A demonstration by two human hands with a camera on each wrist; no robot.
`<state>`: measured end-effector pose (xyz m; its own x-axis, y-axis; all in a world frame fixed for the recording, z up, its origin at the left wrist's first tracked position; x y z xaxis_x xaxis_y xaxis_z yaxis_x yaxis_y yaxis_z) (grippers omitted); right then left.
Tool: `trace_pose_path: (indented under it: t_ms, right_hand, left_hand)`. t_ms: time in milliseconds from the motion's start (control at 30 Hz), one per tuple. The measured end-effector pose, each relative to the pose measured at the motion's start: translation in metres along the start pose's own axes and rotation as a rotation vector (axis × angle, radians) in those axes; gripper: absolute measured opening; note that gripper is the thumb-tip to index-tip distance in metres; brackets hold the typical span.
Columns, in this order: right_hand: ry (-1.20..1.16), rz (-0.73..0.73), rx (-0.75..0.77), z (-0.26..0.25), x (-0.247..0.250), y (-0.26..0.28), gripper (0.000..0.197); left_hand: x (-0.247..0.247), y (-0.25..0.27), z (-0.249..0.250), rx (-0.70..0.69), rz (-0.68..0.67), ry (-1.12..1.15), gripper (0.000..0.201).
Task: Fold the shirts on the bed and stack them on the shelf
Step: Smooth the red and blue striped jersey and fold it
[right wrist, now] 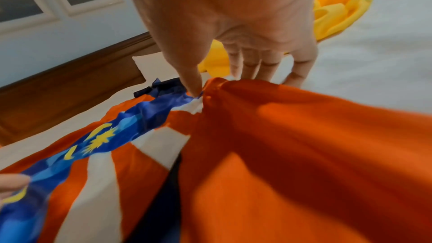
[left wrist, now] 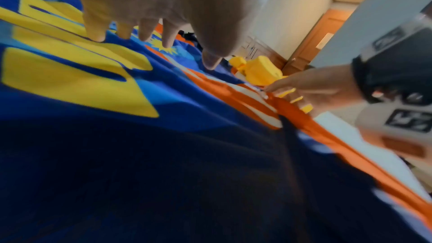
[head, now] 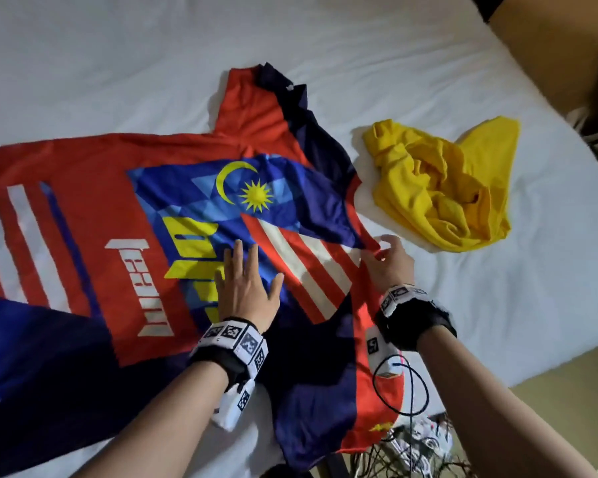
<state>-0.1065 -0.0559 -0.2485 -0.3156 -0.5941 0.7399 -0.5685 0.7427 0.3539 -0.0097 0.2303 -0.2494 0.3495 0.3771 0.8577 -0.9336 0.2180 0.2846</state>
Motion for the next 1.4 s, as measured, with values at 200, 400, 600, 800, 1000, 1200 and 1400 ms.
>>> trace_pose_path:
  t_ms: [200, 400, 600, 800, 1000, 1200, 1400]
  right_hand:
    - [0.15, 0.098, -0.002, -0.007, 0.015, -0.02, 0.04]
    - [0.19, 0.195, 0.541, -0.154, -0.017, -0.067, 0.044]
    - [0.348, -0.09, 0.239, -0.194, -0.059, -0.163, 0.076]
    - [0.37, -0.035, 0.34, -0.212, -0.052, -0.204, 0.026]
    - [0.142, 0.001, 0.312, -0.235, -0.066, -0.232, 0.046]
    - [0.307, -0.142, 0.397, -0.298, -0.102, -0.269, 0.046]
    - [0.201, -0.037, 0.409, -0.337, -0.072, -0.313, 0.022]
  left_hand:
    - [0.0, -0.036, -0.028, 0.1, -0.011, -0.053, 0.066]
    - [0.056, -0.144, -0.007, -0.033, 0.122, -0.087, 0.044]
    - [0.1, -0.26, 0.025, -0.006, 0.145, -0.089, 0.043]
    - [0.105, -0.348, 0.029, 0.182, 0.051, -0.074, 0.041]
    - [0.109, -0.39, 0.022, 0.338, -0.002, 0.186, 0.046]
    - [0.115, -0.419, 0.043, 0.345, -0.103, 0.208, 0.065]
    - [0.123, -0.458, 0.053, 0.244, -0.114, 0.261, 0.043]
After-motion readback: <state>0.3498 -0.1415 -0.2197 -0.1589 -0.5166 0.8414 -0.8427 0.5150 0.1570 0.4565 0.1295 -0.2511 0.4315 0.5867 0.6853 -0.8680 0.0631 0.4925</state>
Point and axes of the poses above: each hand's wrist, its own y-axis away from the middle knuckle, its own x-axis out of the back of the hand, z = x × y, the point moved 9 cm from there along -y, towards the middle knuckle, and after that the axes turned 4 degrees about x, right-handed, at the moved point
